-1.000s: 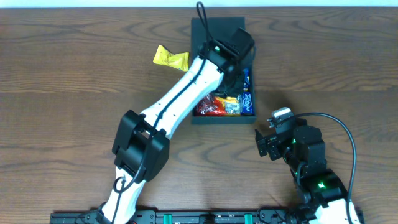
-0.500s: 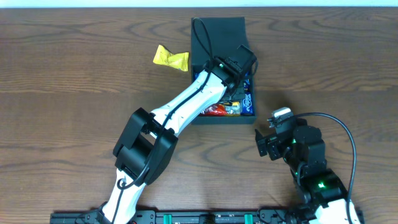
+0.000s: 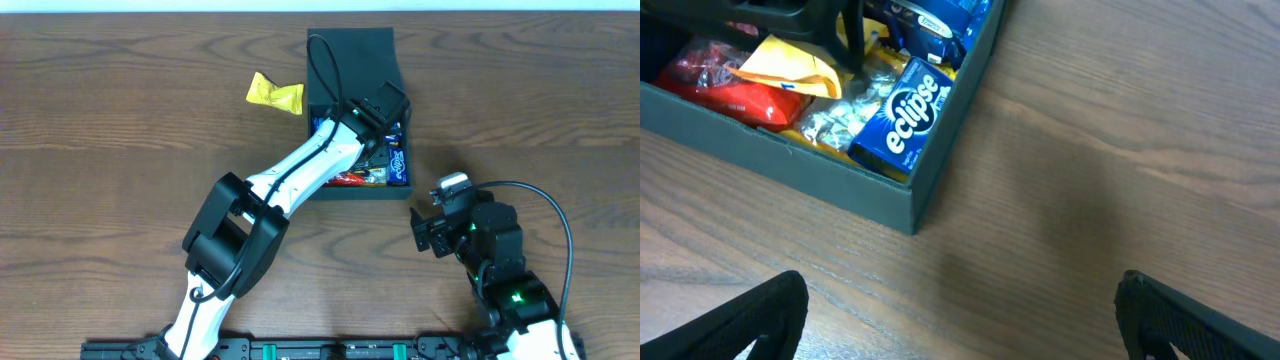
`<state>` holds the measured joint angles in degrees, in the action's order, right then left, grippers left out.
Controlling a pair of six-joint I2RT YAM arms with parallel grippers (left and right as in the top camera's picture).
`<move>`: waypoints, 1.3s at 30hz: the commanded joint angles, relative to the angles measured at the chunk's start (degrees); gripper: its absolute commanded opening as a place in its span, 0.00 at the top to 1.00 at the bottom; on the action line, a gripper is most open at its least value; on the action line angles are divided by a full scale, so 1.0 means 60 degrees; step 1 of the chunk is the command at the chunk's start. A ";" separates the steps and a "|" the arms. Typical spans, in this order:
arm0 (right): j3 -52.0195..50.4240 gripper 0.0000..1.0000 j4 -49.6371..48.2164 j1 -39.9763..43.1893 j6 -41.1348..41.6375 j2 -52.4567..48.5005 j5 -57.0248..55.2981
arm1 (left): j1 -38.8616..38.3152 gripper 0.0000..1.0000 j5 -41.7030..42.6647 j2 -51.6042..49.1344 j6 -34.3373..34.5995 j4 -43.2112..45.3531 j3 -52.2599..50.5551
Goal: Pack container
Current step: 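Release the yellow packet inside the box and raise the left gripper, then move the left gripper to the second yellow packet and grasp it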
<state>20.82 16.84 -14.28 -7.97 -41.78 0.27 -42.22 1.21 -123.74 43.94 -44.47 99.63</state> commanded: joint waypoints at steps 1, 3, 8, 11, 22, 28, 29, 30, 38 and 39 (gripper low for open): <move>-0.0040 0.01 -0.0011 0.0120 0.0102 0.0022 0.0029 | -0.0051 0.41 0.0208 0.0291 0.0066 -0.0004 -0.0040; -0.0040 0.01 -0.0011 0.0120 0.0106 0.0022 0.0033 | -0.0051 0.39 0.0226 0.0408 0.0058 0.0018 -0.0036; -0.0040 0.01 -0.0011 0.0120 0.0102 0.0022 0.0033 | -0.0098 0.33 0.0219 0.1133 -0.0510 0.0106 -0.0036; -0.0040 0.01 -0.0011 0.0120 0.0102 0.0022 0.0033 | -0.0098 0.33 -0.0058 0.1738 -0.0965 0.0087 -0.0036; -0.0040 0.01 -0.0011 0.0120 0.0102 0.0022 0.0033 | 0.0415 0.53 -0.0554 0.3096 -0.5774 -0.0499 -0.0036; -0.0040 0.01 -0.0011 0.0120 0.0102 0.0022 0.0033 | 0.1461 0.02 -0.0481 0.3235 -1.2692 -0.1053 -0.0036; -0.0040 0.01 -0.0011 0.0120 0.0102 0.0022 0.0033 | 0.1741 0.05 -0.0481 0.3235 -1.3832 -0.1107 -0.0036; -0.0040 0.01 -0.0011 0.0120 0.0102 0.0022 0.0033 | 0.1912 0.05 -0.0481 0.3235 -1.4469 -0.1100 -0.0036; -0.0040 0.01 -0.0011 0.0120 0.0102 0.0022 0.0033 | 0.3748 0.05 0.0423 0.3104 -2.0159 -0.0346 -0.0036; -0.0040 0.01 -0.0011 0.0120 0.0102 0.0022 0.0033 | 0.3945 0.05 0.0703 0.3060 -2.0345 -0.0106 -0.0036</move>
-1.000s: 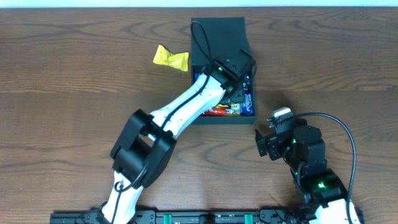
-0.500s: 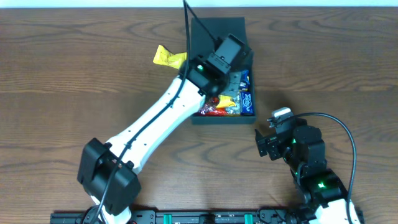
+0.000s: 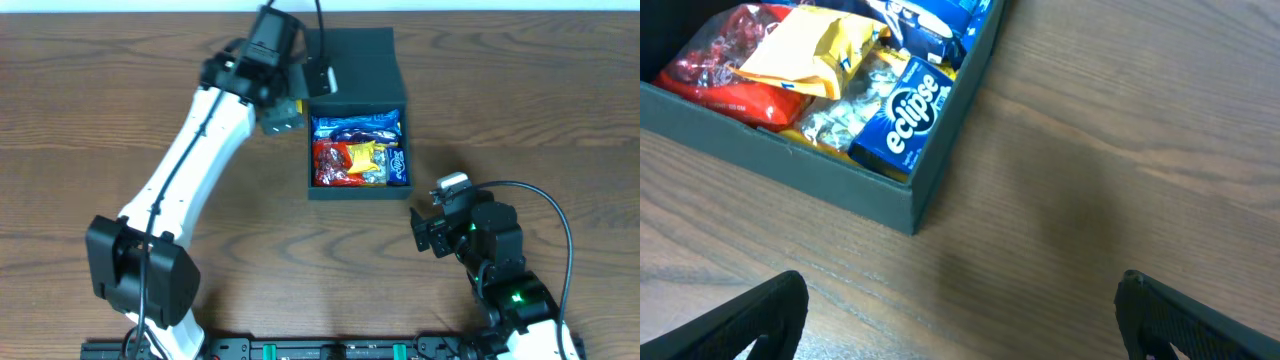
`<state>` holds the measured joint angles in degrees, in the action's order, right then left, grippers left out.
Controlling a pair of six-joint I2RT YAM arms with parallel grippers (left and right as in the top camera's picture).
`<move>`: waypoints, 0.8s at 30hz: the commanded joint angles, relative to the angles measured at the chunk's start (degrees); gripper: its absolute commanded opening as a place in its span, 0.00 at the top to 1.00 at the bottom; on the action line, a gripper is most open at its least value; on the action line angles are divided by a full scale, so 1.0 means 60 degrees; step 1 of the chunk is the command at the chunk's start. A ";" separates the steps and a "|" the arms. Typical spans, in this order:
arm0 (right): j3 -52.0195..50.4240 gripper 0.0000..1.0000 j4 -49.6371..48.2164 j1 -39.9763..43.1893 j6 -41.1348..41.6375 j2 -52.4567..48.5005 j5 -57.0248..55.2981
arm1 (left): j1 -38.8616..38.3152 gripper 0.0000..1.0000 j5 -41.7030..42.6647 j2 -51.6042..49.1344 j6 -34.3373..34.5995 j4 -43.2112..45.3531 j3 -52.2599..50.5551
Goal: Pack container
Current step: 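Move the left gripper to the second yellow packet and grasp it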
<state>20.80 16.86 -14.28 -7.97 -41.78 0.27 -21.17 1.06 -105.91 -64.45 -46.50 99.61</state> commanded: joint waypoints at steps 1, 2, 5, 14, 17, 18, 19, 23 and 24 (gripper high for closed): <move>-0.0036 0.01 -0.0015 0.0120 0.0102 0.0022 0.0033 | 0.0576 0.05 0.0947 0.0036 -0.2310 0.0441 -0.0033; -0.0036 0.01 -0.0015 0.0120 0.0102 0.0022 0.0033 | 0.0820 0.05 0.1486 -0.0062 -0.2386 0.0841 -0.0033; -0.0036 0.01 -0.0015 0.0120 0.0102 0.0025 0.0033 | 0.1300 0.05 0.2889 -0.0444 -0.2758 0.1115 0.0120; -0.0036 0.01 -0.0015 0.0120 0.0102 0.0022 0.0033 | 0.1588 0.05 0.3814 -0.2707 -0.3439 0.0175 0.1978; -0.0036 0.01 -0.0015 0.0120 0.0102 0.0022 0.0033 | 0.1588 0.05 0.3799 -0.3304 -0.3351 0.0142 0.2517; -0.0036 0.01 -0.0015 0.0120 0.0102 0.0022 0.0033 | 0.1588 0.05 0.3748 -0.3417 -0.3279 0.0146 0.2590; -0.0036 0.01 -0.0015 0.0120 0.0102 0.0022 0.0029 | 0.1588 0.05 0.3632 -0.3497 -0.3275 0.0178 0.2594; -0.0036 0.01 -0.0015 0.0120 0.0102 0.0022 0.0033 | 0.1534 0.05 0.3275 -0.3526 -0.2251 0.0025 0.2594; -0.0036 0.01 -0.0015 0.0120 0.0102 0.0025 0.0033 | 0.1530 0.05 0.3268 -0.3526 -0.1756 -0.0109 0.2594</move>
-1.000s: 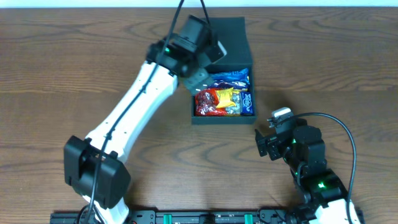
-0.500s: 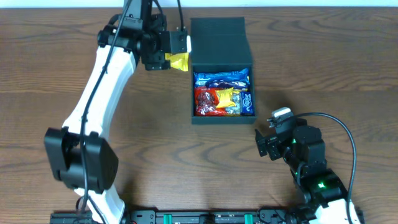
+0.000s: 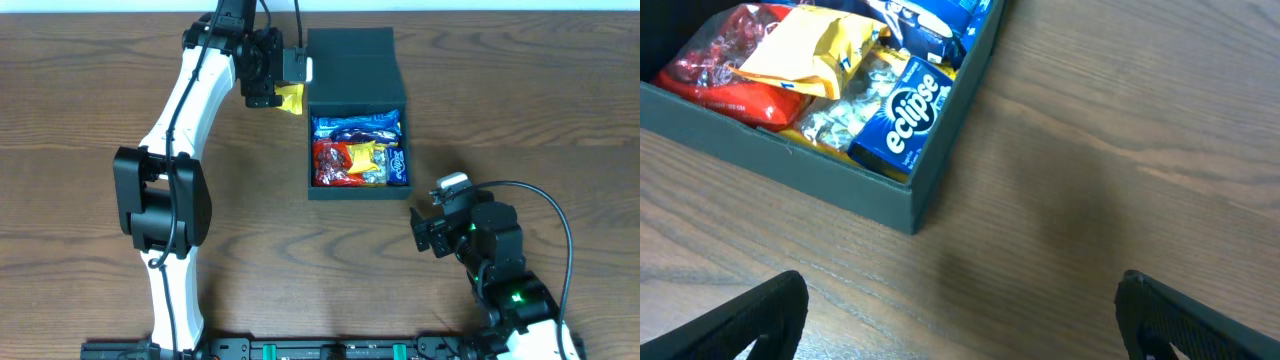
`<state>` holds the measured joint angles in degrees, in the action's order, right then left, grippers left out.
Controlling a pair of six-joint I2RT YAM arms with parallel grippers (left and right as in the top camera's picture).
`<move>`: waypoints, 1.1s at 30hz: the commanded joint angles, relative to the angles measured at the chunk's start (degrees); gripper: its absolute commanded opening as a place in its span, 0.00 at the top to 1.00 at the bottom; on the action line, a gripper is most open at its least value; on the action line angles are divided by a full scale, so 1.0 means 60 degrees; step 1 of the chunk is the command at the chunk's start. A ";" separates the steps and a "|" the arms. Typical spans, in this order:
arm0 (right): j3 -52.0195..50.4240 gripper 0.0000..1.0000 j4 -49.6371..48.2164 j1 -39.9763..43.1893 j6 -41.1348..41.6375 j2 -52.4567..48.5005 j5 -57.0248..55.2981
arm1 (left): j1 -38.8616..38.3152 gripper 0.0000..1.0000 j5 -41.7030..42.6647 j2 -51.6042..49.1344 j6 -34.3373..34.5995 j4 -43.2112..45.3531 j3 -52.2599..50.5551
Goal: Pack container
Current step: 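Move the left gripper to the second yellow packet and grasp it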
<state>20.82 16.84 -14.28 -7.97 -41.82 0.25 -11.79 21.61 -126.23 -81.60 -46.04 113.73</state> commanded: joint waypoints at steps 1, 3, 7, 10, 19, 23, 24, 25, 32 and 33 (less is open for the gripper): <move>-0.0040 0.01 -0.0011 0.0120 0.0102 0.0033 0.0036 | -0.0033 0.05 -0.0076 -0.0138 0.1333 -0.0364 0.0240; -0.0040 0.01 -0.0011 0.0120 0.0102 0.0029 0.0036 | -0.0004 0.05 0.0251 -0.0142 0.1282 -0.0721 0.0233; -0.0040 0.01 -0.0011 0.0120 0.0106 0.0029 0.0036 | 0.0036 0.05 0.0364 -0.0142 0.0747 -0.0729 0.0233; -0.0040 0.01 -0.0011 0.0120 0.0106 0.0029 0.0036 | 0.0033 0.05 0.0186 -0.0157 0.0353 -0.0882 0.0229; -0.0040 0.01 -0.0011 0.0120 0.0102 0.0033 0.0036 | -0.0109 0.05 -0.0382 -0.0874 -0.1020 -0.1002 0.0186; -0.0040 0.01 -0.0011 0.0120 0.0102 0.0029 0.0036 | -0.0102 0.05 -0.0382 -0.1319 -0.1636 -0.0874 0.0186; -0.0040 0.01 -0.0011 0.0120 0.0102 0.0029 0.0036 | -0.0087 0.05 -0.0386 -0.1377 -0.1657 -0.0703 0.0186; -0.0040 0.01 -0.0011 0.0120 0.0102 0.0029 0.0036 | -0.0066 0.05 -0.0463 -0.1417 -0.1654 -0.0481 0.0186; -0.0040 0.01 -0.0011 0.0120 0.0102 0.0029 0.0033 | 0.0113 0.05 -0.0703 -0.1574 -0.1654 0.0401 0.0186; -0.0040 0.01 -0.0011 0.0120 0.0106 0.0033 0.0036 | 0.0127 0.04 -0.0710 -0.1643 -0.1654 0.0401 0.0186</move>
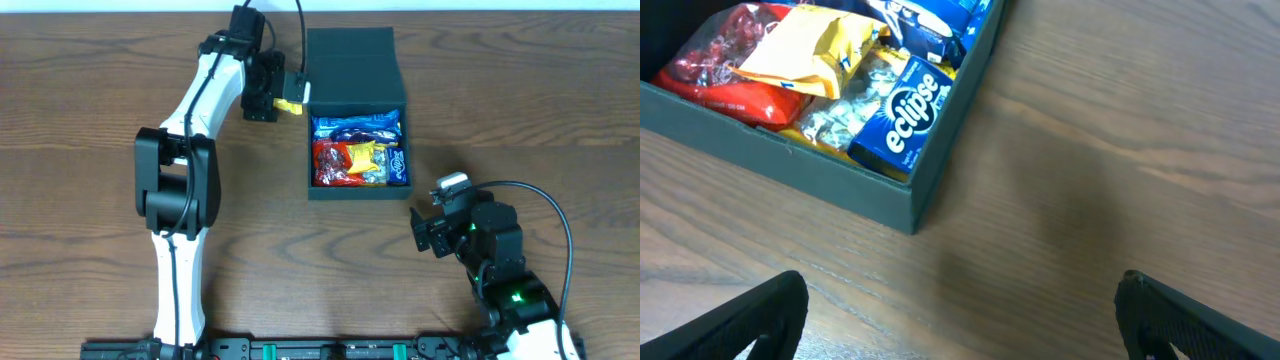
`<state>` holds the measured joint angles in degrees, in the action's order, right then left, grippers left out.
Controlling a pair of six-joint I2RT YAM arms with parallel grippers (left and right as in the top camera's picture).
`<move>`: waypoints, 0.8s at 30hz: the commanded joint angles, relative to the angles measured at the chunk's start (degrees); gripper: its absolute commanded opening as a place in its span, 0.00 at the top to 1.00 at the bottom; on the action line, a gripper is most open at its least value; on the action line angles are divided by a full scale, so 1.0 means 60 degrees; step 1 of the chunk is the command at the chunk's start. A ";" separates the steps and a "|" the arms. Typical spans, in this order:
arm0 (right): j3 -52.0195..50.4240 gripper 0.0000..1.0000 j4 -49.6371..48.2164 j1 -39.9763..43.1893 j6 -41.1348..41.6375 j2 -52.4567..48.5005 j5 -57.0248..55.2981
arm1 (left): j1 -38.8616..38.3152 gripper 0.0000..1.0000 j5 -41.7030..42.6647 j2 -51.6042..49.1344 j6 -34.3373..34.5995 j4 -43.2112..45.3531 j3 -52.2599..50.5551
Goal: Pack container
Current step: 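Move the left gripper to the second yellow packet and grasp it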
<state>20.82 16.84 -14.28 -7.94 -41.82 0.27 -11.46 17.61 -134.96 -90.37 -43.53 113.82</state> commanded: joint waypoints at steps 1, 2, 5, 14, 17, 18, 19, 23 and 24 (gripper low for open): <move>-0.0040 0.01 -0.0011 0.0120 0.0098 0.0029 0.0033 | 0.0084 0.04 -0.0040 -0.0248 -0.0193 -0.0011 0.0171; -0.0040 0.01 -0.0011 0.0120 0.0098 0.0033 0.0033 | 0.0098 0.04 -0.0033 -0.0284 -0.0193 -0.0011 0.0171; -0.0040 0.01 -0.0011 0.0120 0.0098 0.0029 0.0029 | 0.0098 0.04 -0.0033 -0.0437 -0.0193 0.0011 0.0171; -0.0040 0.01 -0.0011 0.0120 0.0098 0.0029 0.0033 | 0.0098 0.21 -0.0025 -0.0623 -0.0186 0.0342 0.0171; -0.0040 0.01 -0.0011 0.0120 0.0098 0.0029 0.0033 | 0.0098 0.28 -0.0025 -0.0699 -0.0138 0.0335 0.0171; -0.0040 0.01 -0.0011 0.0120 0.0102 0.0029 0.0029 | 0.0098 0.31 -0.0029 -0.0743 -0.0138 0.0339 0.0171; -0.0040 0.01 -0.0011 0.0120 0.0098 0.0033 0.0033 | 0.0095 0.32 -0.0025 -0.0776 -0.0138 0.0335 0.0171; -0.0040 0.01 -0.0011 0.0120 0.0098 0.0029 0.0033 | 0.0091 0.43 -0.0029 -0.0896 -0.0146 0.0368 0.0171; -0.0040 0.01 -0.0011 0.0120 0.0098 0.0029 0.0029 | 0.0087 0.48 -0.0025 -0.0896 -0.0146 0.0368 0.0171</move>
<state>20.82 16.84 -14.28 -7.94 -41.82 0.27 -11.25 17.61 -138.76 -91.22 -41.10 113.82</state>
